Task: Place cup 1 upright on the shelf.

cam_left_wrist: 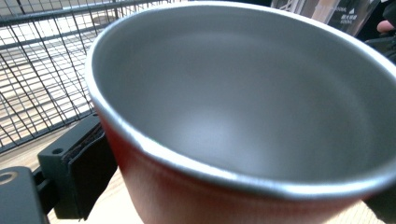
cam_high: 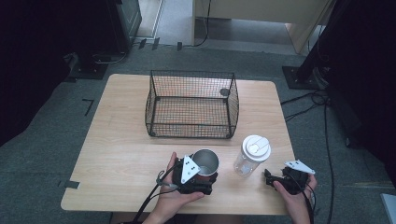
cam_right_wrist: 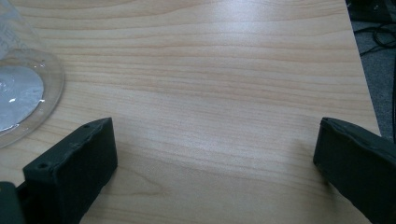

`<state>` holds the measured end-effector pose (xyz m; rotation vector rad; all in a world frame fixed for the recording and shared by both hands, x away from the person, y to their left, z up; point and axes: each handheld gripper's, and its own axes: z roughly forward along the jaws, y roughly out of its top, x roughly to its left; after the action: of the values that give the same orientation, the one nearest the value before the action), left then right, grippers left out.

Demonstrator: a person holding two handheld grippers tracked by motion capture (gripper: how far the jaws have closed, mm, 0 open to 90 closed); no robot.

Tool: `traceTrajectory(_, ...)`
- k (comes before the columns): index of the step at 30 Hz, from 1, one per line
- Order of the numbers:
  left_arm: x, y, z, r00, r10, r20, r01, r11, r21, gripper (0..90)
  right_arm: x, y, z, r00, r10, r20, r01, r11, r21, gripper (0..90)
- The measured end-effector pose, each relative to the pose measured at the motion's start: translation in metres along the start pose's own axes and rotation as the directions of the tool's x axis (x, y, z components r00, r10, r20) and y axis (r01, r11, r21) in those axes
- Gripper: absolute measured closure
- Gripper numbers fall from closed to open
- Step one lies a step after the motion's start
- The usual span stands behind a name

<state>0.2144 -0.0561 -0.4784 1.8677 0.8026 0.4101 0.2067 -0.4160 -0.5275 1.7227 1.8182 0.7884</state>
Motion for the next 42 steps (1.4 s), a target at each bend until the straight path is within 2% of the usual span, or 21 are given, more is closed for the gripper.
traceTrajectory(5, -0.002, 0.002, 0.001, 1.0, -0.001, -0.007, 0.001, 1.0, -0.01, 5.6, 0.0, 0.0, 0.0, 1.0, 0.0, -0.001, 0.0, 1.0, 0.0, 0.0)
traceTrajectory(13, -0.001, 0.002, 0.0, 0.9996, 0.025, -0.01, -0.025, 0.9996, -0.012, 7.3, 0.0, 0.0, 0.0, 1.0, -0.001, -0.001, 0.001, 1.0, 0.0, 0.0)
traceTrajectory(15, -0.001, 0.002, -0.001, 0.9993, 0.033, -0.018, -0.034, 0.9992, -0.02, 7.3, 0.0, 0.0, 0.0, 1.0, -0.001, -0.001, 0.001, 1.0, 0.0, 0.0)
traceTrajectory(17, 0.0, 0.005, -0.006, 0.9997, 0.021, -0.008, -0.021, 0.9989, -0.041, 7.4, 0.0, 0.0, 0.0, 1.0, -0.001, -0.001, 0.001, 1.0, 0.0, 0.0)
traceTrajectory(23, 0.002, 0.009, -0.014, 0.9985, 0.031, -0.046, -0.035, 0.9954, -0.089, 7.4, 0.0, 0.0, 0.0, 1.0, -0.001, -0.001, 0.001, 1.0, 0.0, 0.0)
traceTrajectory(25, 0.005, 0.012, -0.019, 0.9965, 0.031, -0.078, -0.039, 0.9927, -0.114, 7.4, 0.0, 0.0, 0.0, 1.0, 0.0, -0.001, 0.0, 1.0, 0.0, 0.0)
traceTrajectory(27, 0.006, 0.013, -0.021, 0.996, 0.03, -0.084, -0.04, 0.9914, -0.125, 7.4, 0.0, 0.0, 0.0, 1.0, 0.0, -0.001, 0.0, 1.0, 0.0, 0.0)
traceTrajectory(29, 0.009, 0.015, -0.027, 0.994, 0.037, -0.103, -0.054, 0.9847, -0.165, 7.4, 0.0, 0.0, 0.0, 1.0, -0.001, -0.001, 0.001, 1.0, 0.0, 0.0)
traceTrajectory(30, 0.009, 0.015, -0.027, 0.994, 0.037, -0.103, -0.054, 0.9847, -0.165, 7.4, 0.0, 0.0, 0.0, 1.0, 0.0, -0.001, 0.0, 1.0, 0.0, 0.0)
traceTrajectory(31, 0.011, 0.018, -0.031, 0.9927, 0.036, -0.115, -0.058, 0.9793, -0.194, 7.4, 0.0, 0.0, 0.0, 1.0, -0.001, -0.001, 0.001, 1.0, 0.0, 0.0)
traceTrajectory(32, 0.011, 0.018, -0.031, 0.9927, 0.036, -0.115, -0.058, 0.9793, -0.194, 7.4, 0.0, 0.0, 0.0, 1.0, -0.001, -0.001, 0.001, 1.0, 0.0, 0.0)
traceTrajectory(33, 0.013, 0.021, -0.034, 0.991, 0.031, -0.13, -0.06, 0.9737, -0.22, 7.4, 0.0, 0.0, 0.0, 1.0, 0.0, -0.001, 0.0, 1.0, 0.0, 0.0)
traceTrajectory(37, 0.018, 0.027, -0.04, 0.986, 0.022, -0.165, -0.065, 0.9643, -0.257, 7.4, 0.0, 0.0, 0.0, 1.0, -0.001, -0.001, 0.001, 1.0, 0.0, 0.0)
traceTrajectory(38, 0.018, 0.027, -0.04, 0.986, 0.022, -0.165, -0.065, 0.9643, -0.257, 7.4, 0.0, 0.0, 0.0, 1.0, -0.001, -0.001, 0.001, 1.0, 0.0, 0.0)
traceTrajectory(39, 0.023, 0.03, -0.043, 0.9843, 0.016, -0.176, -0.064, 0.9596, -0.274, 7.4, 0.0, 0.0, 0.0, 1.0, -0.001, -0.001, 0.001, 1.0, 0.0, 0.0)
traceTrajectory(40, 0.023, 0.03, -0.043, 0.9843, 0.016, -0.176, -0.064, 0.9596, -0.274, 7.4, 0.0, 0.0, 0.0, 1.0, 0.0, -0.001, 0.0, 1.0, 0.0, 0.0)
traceTrajectory(42, 0.028, 0.035, -0.047, 0.9791, 0.008, -0.203, -0.071, 0.9498, -0.305, 7.4, 0.0, 0.0, 0.0, 1.0, 0.0, -0.001, 0.0, 1.0, 0.0, 0.0)
